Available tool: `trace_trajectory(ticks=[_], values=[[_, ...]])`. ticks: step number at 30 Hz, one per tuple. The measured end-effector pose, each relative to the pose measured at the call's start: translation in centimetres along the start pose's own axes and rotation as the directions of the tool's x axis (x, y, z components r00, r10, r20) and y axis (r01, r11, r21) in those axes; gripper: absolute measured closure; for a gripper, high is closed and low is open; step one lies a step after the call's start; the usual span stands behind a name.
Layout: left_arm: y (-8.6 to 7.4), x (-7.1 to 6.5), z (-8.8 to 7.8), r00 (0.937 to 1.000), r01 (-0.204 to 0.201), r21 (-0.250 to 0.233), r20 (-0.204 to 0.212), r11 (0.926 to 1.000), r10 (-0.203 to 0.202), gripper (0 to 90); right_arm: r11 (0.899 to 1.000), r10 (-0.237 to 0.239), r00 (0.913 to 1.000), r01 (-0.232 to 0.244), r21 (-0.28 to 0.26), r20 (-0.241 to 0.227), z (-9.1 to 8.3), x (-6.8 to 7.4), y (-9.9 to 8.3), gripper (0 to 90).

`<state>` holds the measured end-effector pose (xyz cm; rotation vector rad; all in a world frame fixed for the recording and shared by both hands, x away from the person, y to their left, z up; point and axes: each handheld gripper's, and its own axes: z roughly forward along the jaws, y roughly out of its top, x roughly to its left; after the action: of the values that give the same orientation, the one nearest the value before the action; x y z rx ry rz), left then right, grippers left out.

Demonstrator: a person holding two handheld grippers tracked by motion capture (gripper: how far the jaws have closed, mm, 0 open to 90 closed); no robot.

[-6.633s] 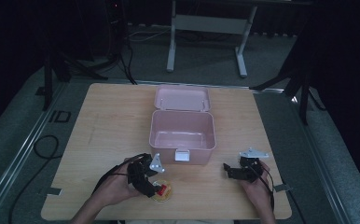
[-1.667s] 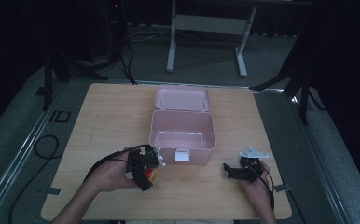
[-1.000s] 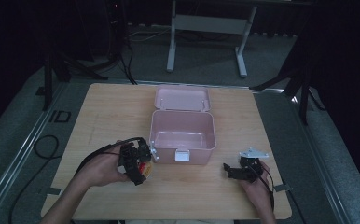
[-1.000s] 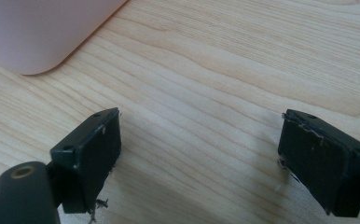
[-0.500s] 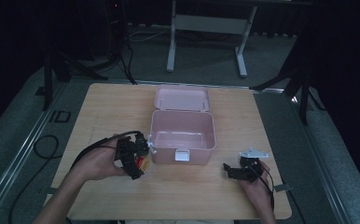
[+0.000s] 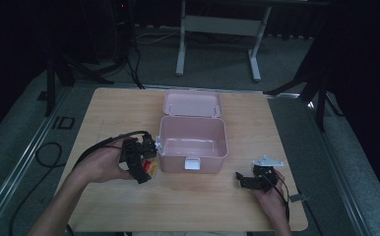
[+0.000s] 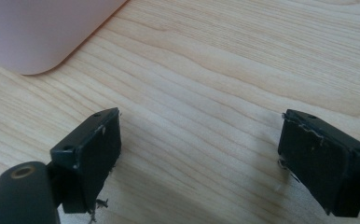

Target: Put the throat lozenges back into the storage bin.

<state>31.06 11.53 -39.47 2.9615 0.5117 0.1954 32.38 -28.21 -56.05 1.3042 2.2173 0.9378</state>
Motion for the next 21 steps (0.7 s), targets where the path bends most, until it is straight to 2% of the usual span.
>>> trace_trajectory(ticks=[13, 21], values=[[0.8, 1.4, -1.0, 0.9999, -0.005, -0.001, 0.011, 1.0, 0.005, 21.9, 1.0, 0.002, 1.0, -0.002, 0.001, -0.001, 0.0, 0.0, 0.0, 13.0], [0.8, 2.2, -1.1, 0.9996, 0.011, -0.011, 0.026, 0.9999, -0.011, 21.9, 1.0, 0.003, 1.0, -0.003, 0.001, -0.001, 0.0, 0.0, 0.0, 13.0]])
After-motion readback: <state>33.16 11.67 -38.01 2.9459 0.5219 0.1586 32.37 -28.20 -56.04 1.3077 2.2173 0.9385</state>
